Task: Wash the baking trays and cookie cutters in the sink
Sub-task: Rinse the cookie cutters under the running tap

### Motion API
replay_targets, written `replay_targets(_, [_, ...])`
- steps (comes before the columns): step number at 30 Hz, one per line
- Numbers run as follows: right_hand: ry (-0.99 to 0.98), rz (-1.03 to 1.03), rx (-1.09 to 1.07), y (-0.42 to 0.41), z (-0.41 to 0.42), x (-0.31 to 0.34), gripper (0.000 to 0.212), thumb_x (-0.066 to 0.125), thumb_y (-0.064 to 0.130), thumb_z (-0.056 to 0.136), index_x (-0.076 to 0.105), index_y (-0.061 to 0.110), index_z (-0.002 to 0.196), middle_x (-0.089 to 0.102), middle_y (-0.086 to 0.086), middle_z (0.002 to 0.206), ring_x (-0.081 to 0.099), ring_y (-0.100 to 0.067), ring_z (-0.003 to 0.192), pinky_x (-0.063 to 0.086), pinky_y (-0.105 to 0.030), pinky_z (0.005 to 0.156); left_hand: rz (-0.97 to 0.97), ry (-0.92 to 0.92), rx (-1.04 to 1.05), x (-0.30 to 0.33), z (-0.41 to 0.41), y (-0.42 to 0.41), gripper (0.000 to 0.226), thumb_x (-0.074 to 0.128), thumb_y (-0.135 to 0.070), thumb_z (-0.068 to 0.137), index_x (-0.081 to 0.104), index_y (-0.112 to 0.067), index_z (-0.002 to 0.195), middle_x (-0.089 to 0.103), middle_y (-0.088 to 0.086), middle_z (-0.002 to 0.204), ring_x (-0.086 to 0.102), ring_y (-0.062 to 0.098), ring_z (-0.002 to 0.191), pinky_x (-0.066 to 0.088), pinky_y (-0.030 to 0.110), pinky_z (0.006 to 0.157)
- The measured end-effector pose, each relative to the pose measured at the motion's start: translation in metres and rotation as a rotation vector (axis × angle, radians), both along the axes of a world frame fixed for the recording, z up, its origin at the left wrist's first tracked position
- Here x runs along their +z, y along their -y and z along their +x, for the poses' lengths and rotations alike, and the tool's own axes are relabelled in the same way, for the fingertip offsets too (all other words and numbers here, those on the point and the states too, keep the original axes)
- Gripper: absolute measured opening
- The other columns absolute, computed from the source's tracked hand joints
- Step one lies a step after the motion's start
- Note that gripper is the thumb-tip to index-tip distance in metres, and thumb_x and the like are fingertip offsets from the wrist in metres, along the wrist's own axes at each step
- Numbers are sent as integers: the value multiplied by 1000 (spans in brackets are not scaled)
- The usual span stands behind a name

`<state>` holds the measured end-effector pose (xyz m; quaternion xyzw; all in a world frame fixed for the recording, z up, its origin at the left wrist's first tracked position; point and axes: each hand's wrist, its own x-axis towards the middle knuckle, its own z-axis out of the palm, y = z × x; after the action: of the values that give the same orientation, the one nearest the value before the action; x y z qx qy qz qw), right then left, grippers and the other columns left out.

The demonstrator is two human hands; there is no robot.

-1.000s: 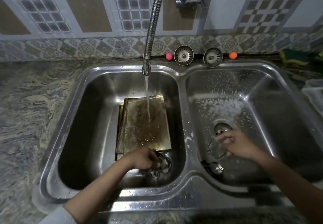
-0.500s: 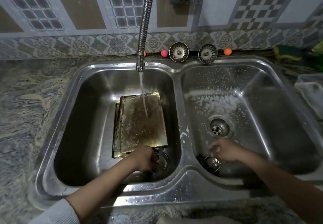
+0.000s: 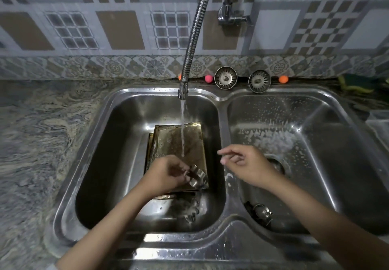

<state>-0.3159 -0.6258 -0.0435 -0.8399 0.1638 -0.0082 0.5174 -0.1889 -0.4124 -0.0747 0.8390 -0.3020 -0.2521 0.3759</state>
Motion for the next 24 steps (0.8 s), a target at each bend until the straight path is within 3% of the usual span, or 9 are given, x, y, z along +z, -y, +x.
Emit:
replay_targets(5, [17,167,13,-14,39,-10,29,69,17,85,63,36,107,62,5,119,64,-11,104,54,-26,88,-308,-202,284,16,15,14,18,77,-4,74,71,-7,91,69,4,76,62,9,65,51,16,62])
replay_targets(10, [185,235,-131,-14,71,-13,25,68,11,85,68,19,110,67,0,113,62,-13,105,51,-15,87,-480,-304,496,19,31,36,8,74,-4,77,70,-6,84,67,9,72,61,10,56,50,18,52])
replay_targets(12, [226,269,-187,-13,81,-14,26,67,10,86,68,15,112,69,-3,110,65,-16,103,52,-23,91,-493,-299,543,16,39,44,8,76,-10,78,71,-9,85,70,11,78,65,17,69,55,25,63])
replay_targets(14, [250,299,-236,-12,88,-15,26,67,11,87,68,19,111,71,-4,104,68,-16,97,55,-24,86,-512,-290,562,15,44,51,5,76,-14,78,72,-15,80,72,10,81,68,22,78,57,36,77])
replay_targets(18, [284,383,-337,-16,100,-18,26,65,9,88,67,14,113,70,4,89,70,-4,76,50,-11,63,-517,-249,606,14,46,63,4,74,-23,81,71,-20,81,72,6,76,66,20,71,56,41,74])
replay_targets(24, [303,436,-369,-24,107,-20,22,66,9,87,69,26,101,71,0,96,70,-11,85,51,-12,65,-557,-184,645,12,42,64,12,72,-18,82,68,-25,91,72,11,82,68,27,73,55,39,69])
